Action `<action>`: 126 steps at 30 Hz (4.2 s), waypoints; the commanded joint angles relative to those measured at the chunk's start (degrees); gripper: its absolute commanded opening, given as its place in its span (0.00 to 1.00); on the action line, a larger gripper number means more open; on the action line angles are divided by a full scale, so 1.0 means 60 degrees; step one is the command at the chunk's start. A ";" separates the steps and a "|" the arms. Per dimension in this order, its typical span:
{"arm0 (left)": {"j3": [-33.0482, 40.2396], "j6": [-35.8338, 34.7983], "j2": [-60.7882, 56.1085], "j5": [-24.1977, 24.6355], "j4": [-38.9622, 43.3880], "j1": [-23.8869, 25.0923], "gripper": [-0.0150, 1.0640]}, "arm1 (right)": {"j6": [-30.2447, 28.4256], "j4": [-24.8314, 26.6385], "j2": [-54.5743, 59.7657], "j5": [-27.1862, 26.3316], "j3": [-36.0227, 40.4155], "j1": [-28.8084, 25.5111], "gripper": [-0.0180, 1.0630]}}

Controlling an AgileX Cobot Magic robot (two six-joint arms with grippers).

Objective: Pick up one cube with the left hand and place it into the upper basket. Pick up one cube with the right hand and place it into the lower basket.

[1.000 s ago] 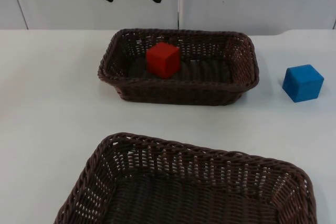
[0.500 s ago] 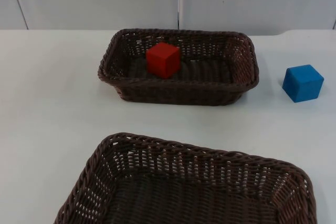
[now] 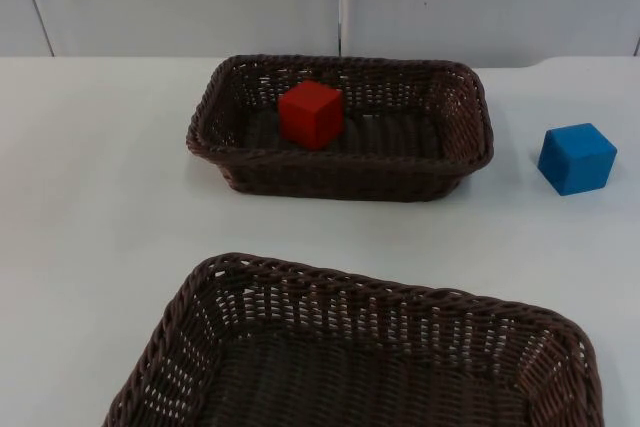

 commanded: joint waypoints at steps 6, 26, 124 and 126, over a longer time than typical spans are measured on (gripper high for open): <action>0.0881 -0.0245 -0.1460 -0.0167 0.0089 0.0022 0.79 | 0.0001 -0.0024 -0.0036 -0.0025 0.0039 -0.0076 0.99; 0.3584 -0.0325 -0.5289 -0.0161 0.0206 0.0022 0.79 | 0.0002 -0.0044 -0.0036 -0.0025 0.0039 -0.0076 0.99; 0.4234 -0.1796 -0.7332 0.0935 0.3136 0.0022 0.79 | -0.0445 0.0252 1.6283 -0.3488 -0.7156 -0.0039 0.99; 0.4234 -0.1796 -0.7332 0.0935 0.3136 0.0022 0.79 | -0.0565 0.0349 1.6553 -0.3444 -0.7384 -0.0039 0.99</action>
